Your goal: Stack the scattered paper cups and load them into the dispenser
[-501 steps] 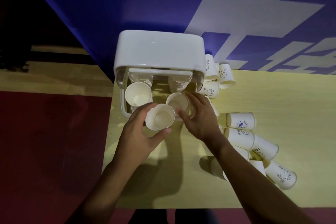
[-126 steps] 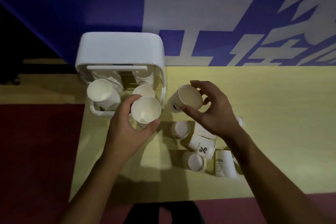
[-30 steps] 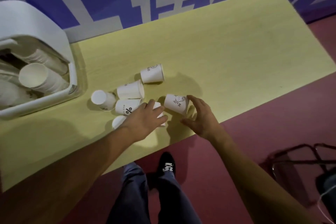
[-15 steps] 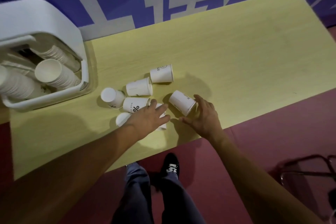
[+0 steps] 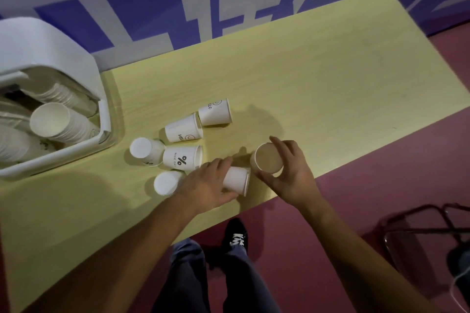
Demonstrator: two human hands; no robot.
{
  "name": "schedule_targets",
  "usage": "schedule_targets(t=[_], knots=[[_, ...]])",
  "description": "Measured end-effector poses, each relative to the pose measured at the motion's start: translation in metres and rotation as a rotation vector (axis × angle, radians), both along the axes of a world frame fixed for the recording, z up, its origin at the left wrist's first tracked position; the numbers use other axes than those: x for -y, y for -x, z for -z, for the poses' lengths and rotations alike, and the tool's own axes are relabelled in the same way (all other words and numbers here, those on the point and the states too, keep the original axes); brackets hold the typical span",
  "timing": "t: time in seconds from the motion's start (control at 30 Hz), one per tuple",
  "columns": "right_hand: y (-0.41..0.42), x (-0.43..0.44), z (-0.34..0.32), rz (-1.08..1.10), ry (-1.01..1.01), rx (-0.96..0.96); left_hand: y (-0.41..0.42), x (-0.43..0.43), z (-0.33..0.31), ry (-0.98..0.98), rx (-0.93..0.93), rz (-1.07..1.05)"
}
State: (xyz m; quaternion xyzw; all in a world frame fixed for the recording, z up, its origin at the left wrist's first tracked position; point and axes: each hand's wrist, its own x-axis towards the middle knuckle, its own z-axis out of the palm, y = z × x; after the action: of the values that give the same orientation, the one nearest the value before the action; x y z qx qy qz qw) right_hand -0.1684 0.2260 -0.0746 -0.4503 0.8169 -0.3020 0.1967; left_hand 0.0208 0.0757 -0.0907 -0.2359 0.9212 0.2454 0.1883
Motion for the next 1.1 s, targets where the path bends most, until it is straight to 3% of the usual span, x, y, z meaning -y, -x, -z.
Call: schedule_targets(t=[0.2, 0.5, 0.57, 0.77, 0.93, 1.1], knots=[[-0.013, 0.001, 0.01, 0.004, 0.016, 0.032, 0.004, -0.011, 0.011, 0.229, -0.134, 0.15], [-0.005, -0.009, 0.01, 0.12, 0.027, 0.153, 0.012, -0.01, 0.008, 0.13, -0.082, 0.068], [-0.005, -0.011, 0.009, 0.126, 0.025, 0.17, 0.011, -0.012, -0.001, 0.085, -0.108, -0.028], [-0.014, 0.006, -0.017, 0.114, 0.113, 0.162, -0.019, -0.009, -0.045, -0.202, -0.47, -0.576], [-0.038, 0.055, -0.053, 0.06, 0.191, 0.117, -0.071, 0.018, -0.08, -0.255, -0.731, -0.673], [-0.089, 0.12, -0.086, -0.082, 0.235, 0.129, -0.133, 0.055, -0.114, -0.187, -0.85, -0.824]])
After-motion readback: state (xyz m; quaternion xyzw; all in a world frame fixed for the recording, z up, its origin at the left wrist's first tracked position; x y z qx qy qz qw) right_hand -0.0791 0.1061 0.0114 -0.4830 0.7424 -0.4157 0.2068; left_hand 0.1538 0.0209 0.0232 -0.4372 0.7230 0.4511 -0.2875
